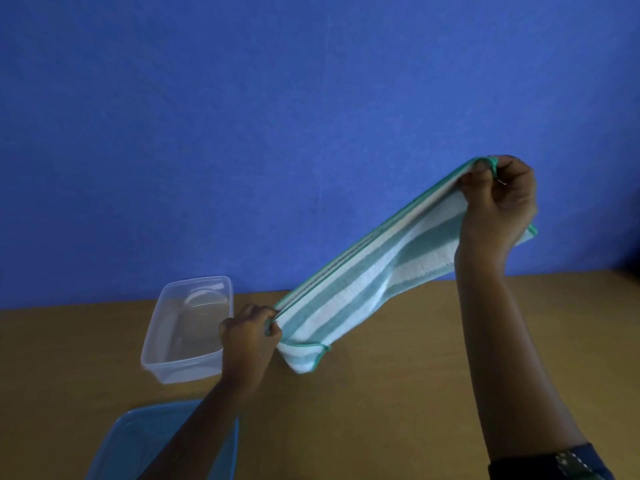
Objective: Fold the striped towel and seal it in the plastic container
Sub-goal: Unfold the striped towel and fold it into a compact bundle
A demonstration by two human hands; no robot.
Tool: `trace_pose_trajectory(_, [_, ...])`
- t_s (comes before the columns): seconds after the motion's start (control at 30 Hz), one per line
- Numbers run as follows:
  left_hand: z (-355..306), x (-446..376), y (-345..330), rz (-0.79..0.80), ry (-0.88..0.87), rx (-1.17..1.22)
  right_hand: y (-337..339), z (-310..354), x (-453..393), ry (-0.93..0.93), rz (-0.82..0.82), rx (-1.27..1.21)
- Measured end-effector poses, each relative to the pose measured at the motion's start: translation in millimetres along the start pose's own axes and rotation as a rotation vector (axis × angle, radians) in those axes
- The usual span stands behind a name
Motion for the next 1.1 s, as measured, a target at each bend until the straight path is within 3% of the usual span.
trace_pose_trajectory(0.3, [48.1,3.2,17.3,0.102,0.02,-0.108,51.4,-74.4,-20.3,-0.263,-0.107,0.037])
trace_pose_trajectory(0.5, [73.2,0.7,31.7,0.12,0.037,0.071,82.8,-123.8,-12.1,-0.419,-0.061,0.207])
trace_pose_trajectory(0.6, [92.1,0.6,51.8,0.082,0.073,0.114,95.5,-123.2,-6.4,-0.318,-0.01,0.462])
trace_pose_trajectory(0.73, [113.4,7.4,70.6,-0.02,0.033,0.042,97.2,-110.9,10.4,-0.164,-0.008,0.497])
trace_pose_trajectory(0.83, [128.8,9.8,74.8,-0.059,0.18,0.297,98.9,-115.9,21.1,-0.171,0.002,0.444])
trace_pose_trajectory(0.9, [141.5,14.7,73.1,-0.11,0.295,0.589,102.7,-121.6,26.8,-0.17,0.001,0.455])
trace_pose_trajectory(0.97, [152.5,21.9,74.7,-0.194,0.348,0.704,104.1,-128.9,35.7,-0.148,0.017,0.501])
trace_pose_trajectory(1.1, [159.6,27.0,63.5,-0.143,0.427,0.503,110.7,-150.0,54.6,-0.203,0.073,0.696])
Point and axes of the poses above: each hand's wrist, its own x-axis away from the middle knuckle, its own y-axis out of the back of the hand, z = x × y, the point moved 6 cm from there along -x, towards the middle knuckle, and after that the axes turned 1 degree about -z, right-handed, at the moved point
